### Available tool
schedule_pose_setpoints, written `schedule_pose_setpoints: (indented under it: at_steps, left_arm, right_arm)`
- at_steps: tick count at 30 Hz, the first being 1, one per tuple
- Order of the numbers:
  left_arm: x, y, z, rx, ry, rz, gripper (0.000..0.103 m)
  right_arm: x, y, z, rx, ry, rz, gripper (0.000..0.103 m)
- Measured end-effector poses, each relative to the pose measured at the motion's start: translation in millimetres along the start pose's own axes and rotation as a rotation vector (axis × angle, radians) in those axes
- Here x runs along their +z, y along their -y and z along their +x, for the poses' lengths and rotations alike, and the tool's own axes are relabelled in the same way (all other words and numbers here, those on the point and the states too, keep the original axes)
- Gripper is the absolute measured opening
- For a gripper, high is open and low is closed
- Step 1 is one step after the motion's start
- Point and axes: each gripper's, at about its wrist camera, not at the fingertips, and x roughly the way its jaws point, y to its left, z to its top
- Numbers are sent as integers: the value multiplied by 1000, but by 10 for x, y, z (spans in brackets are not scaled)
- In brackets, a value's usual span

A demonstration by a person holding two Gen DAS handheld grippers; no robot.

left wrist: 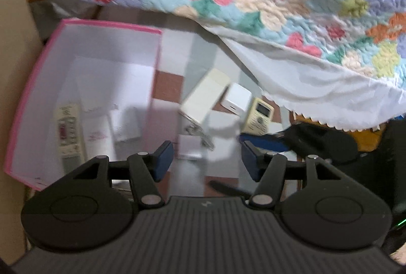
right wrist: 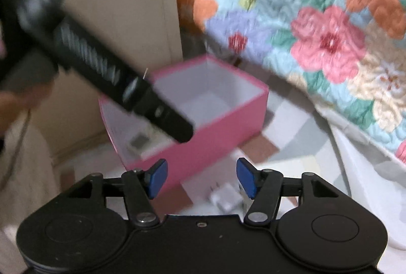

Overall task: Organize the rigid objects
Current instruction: 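Move the left tool back to the small white plug charger, then grasp the small white plug charger with the left tool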

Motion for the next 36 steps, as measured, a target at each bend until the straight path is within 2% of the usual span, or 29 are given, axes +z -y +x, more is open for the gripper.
schedule_pose_setpoints:
  at_steps: [5,11,13,17,26,28,30,31,32,33,36]
  left_arm:
    - [-95,-28,306,-110,-76,-138,59]
    - [-206,27,640,-80,-71,-170,59]
    - [-243,24,750,-38,-44,-177,59]
    - [-298,78,987,79,-12,-115,59]
    - [-366,58,1384,224,19,-76,59]
    - [-367,-14,1431,215,8,-102,59]
    - [-379,-97,1465,173,-9,-145,55]
    - [-383,-148,1480,149,-22,-171,52]
    - [-393,-172,1497,146,-35,-186,41]
    - [-400,-193,1519,151,-48,-189,38]
    - [-433,-212,1512,110,-58,-184,37]
  right_arm:
    - [-335,54,200,11,-36,27,65]
    - [-695,188,314,37,-20,152,65]
    - [-764,219,368,35,-20,175,65]
    - [-871,254,469,18,3,222,65]
    - [-965,178,778,-52,25,218,65]
    - [-968,166,819,-39,22,213,65]
    - [-958,151,846,-36,22,206,65]
    - [-955,148,859,-38,23,202,65]
    - [-956,156,878,-41,19,205,65]
    - [-962,173,899,-44,17,212,65]
    - [-984,229,943,-39,-3,253,64]
